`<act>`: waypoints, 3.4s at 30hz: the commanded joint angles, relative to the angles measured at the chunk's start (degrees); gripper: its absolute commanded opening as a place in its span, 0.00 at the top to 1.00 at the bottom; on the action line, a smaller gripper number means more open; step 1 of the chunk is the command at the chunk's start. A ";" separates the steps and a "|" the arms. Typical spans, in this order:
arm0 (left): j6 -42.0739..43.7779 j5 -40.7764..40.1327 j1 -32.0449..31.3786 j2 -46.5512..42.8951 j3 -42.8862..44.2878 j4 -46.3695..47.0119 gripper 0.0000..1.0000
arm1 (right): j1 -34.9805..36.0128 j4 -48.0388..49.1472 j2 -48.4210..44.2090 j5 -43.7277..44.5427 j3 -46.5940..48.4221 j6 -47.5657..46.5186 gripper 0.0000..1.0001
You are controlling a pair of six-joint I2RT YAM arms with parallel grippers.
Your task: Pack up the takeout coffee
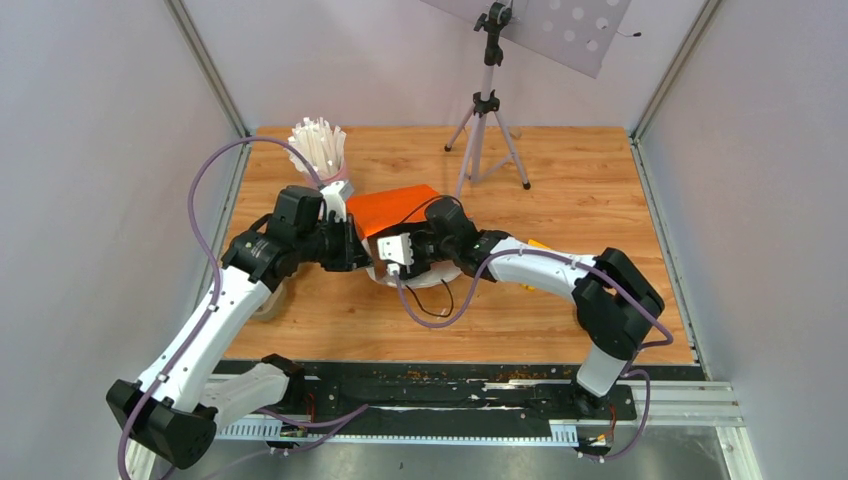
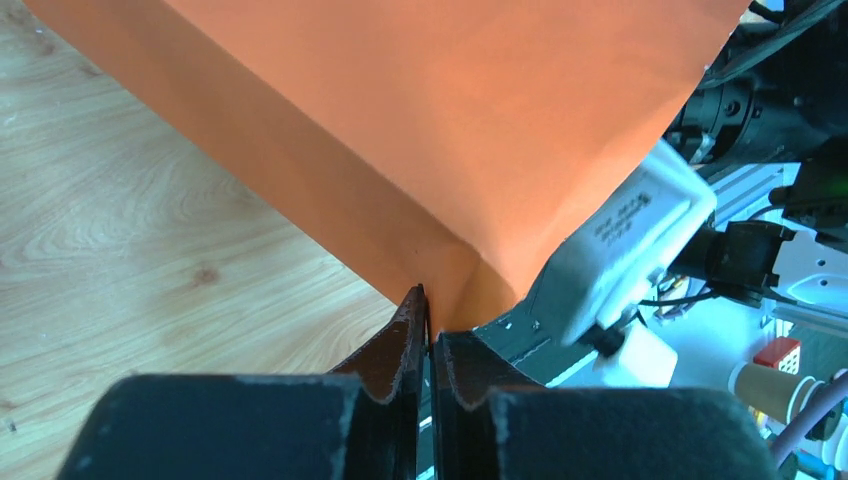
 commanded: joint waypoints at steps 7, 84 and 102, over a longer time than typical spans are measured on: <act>-2.62 -1.04 0.03 -3.37 -1.08 2.89 0.89 | -3.24 -4.55 -4.85 -1.15 -3.21 -4.84 0.36; -20.23 -19.78 -0.02 -14.72 -10.28 15.75 0.28 | 3.21 4.28 5.73 3.47 20.64 42.19 1.00; -17.28 -15.60 0.12 -6.93 -5.67 11.21 1.00 | 1.66 -8.75 0.00 3.89 18.07 34.74 0.93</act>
